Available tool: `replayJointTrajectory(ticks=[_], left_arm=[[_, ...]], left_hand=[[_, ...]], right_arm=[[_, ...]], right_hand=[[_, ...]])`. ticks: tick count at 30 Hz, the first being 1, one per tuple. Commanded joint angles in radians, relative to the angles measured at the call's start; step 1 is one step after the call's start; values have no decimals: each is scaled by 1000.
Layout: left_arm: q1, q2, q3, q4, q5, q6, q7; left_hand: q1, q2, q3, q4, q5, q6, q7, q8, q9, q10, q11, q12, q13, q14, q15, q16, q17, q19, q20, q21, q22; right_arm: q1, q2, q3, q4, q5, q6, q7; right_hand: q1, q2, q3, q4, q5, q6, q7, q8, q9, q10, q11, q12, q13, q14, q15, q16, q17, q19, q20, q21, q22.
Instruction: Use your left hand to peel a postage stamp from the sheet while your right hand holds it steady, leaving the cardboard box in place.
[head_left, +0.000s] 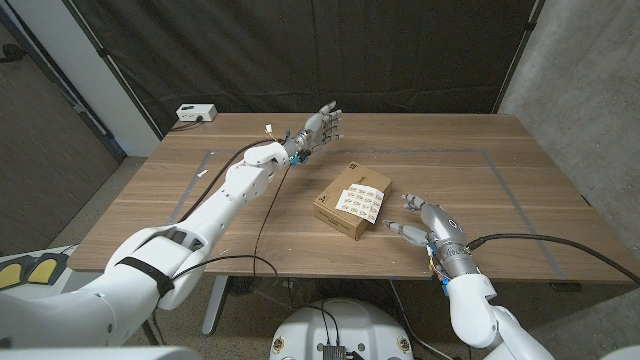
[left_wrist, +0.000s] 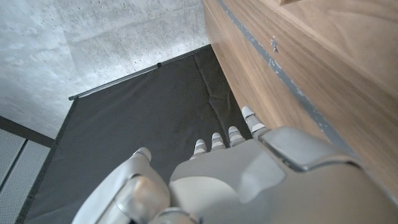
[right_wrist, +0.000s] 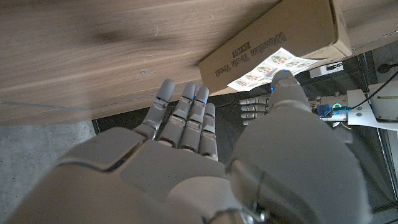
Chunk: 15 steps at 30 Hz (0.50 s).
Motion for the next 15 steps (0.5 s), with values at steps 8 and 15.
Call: replayJointTrajectory(ticks=[8, 15], left_arm=[[-16, 17, 21, -76, 7, 32, -32], [-21, 26, 22, -93, 4, 54, -39]], left_hand=[[7, 37, 6, 7, -6, -48, 2, 0, 2, -48, 9, 1, 2, -79, -9, 3, 3, -154, 4, 2, 6], [0, 36, 4, 12, -8, -47, 1, -1, 2, -51, 11, -1, 3, -84, -13, 2, 4, -161, 5, -1, 7]], right_arm=[[8, 154, -30, 199, -155, 116, -130], [11, 181, -33, 215, -164, 112, -87]], right_hand=[[32, 11, -27, 1, 32, -63, -3, -19, 0, -83, -16, -27, 6, -70, -68, 12, 42, -43, 14, -32, 16], [34, 25, -66, 14, 47, -192, 8, -42, -1, -235, -18, -81, 5, -160, -29, 11, 64, -113, 28, -60, 23]])
